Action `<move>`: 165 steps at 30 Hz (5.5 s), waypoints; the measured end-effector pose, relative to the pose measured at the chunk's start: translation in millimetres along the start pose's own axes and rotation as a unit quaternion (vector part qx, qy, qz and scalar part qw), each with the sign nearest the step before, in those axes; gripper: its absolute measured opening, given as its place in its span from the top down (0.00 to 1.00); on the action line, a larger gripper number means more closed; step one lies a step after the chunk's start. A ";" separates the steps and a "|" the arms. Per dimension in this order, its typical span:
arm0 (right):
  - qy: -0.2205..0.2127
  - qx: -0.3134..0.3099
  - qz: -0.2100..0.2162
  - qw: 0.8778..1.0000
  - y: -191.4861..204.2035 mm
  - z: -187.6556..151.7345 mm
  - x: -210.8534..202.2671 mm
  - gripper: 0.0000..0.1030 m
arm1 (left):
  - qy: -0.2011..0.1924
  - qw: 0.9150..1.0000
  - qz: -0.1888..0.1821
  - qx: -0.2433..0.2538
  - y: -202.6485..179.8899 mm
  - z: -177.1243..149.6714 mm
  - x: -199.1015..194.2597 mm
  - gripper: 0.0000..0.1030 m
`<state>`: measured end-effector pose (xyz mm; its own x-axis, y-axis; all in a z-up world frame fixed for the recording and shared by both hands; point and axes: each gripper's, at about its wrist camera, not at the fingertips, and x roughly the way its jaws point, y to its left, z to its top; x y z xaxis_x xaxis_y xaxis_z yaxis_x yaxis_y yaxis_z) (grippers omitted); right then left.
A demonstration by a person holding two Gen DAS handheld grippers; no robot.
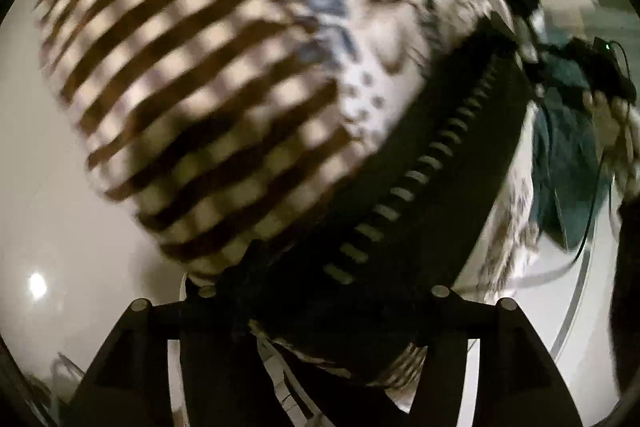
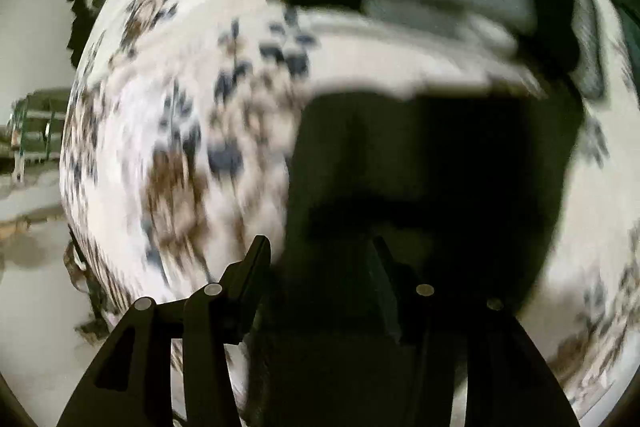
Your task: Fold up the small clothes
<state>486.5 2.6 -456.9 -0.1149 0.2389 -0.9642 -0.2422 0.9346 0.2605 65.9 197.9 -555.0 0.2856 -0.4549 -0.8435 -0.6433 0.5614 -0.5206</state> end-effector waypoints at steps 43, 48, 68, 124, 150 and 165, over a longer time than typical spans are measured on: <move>0.034 0.229 0.076 0.970 -158.1 -357.3 43.1 0.49 | -0.022 0.975 0.025 0.219 -142.3 131.5 25.1 0.39; -0.065 0.261 0.059 0.961 -185.6 -264.3 11.6 0.49 | -0.042 0.964 -0.016 0.261 -237.4 239.1 70.3 0.39; -0.154 0.229 0.037 0.960 -186.0 -117.0 -12.7 0.48 | -0.036 0.948 0.011 0.317 -256.2 263.2 74.7 0.43; 0.041 0.301 0.194 0.933 -100.6 -504.3 110.8 0.54 | 0.111 0.979 -0.011 0.173 17.0 25.4 54.2 0.31; 0.021 0.302 0.284 0.910 -78.4 -513.3 132.4 0.88 | 0.128 0.968 -0.035 0.211 1.7 -11.8 56.4 0.91; -0.058 0.263 0.270 0.924 -52.6 -479.2 26.6 0.89 | 0.056 0.971 -0.059 0.223 -61.6 -10.9 -9.0 0.92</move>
<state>34.6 -166.4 -472.5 0.0295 0.7062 -0.7074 0.3266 0.6620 0.6746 95.2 159.8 -514.0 0.2440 -0.5924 -0.7678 -0.2322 0.7330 -0.6394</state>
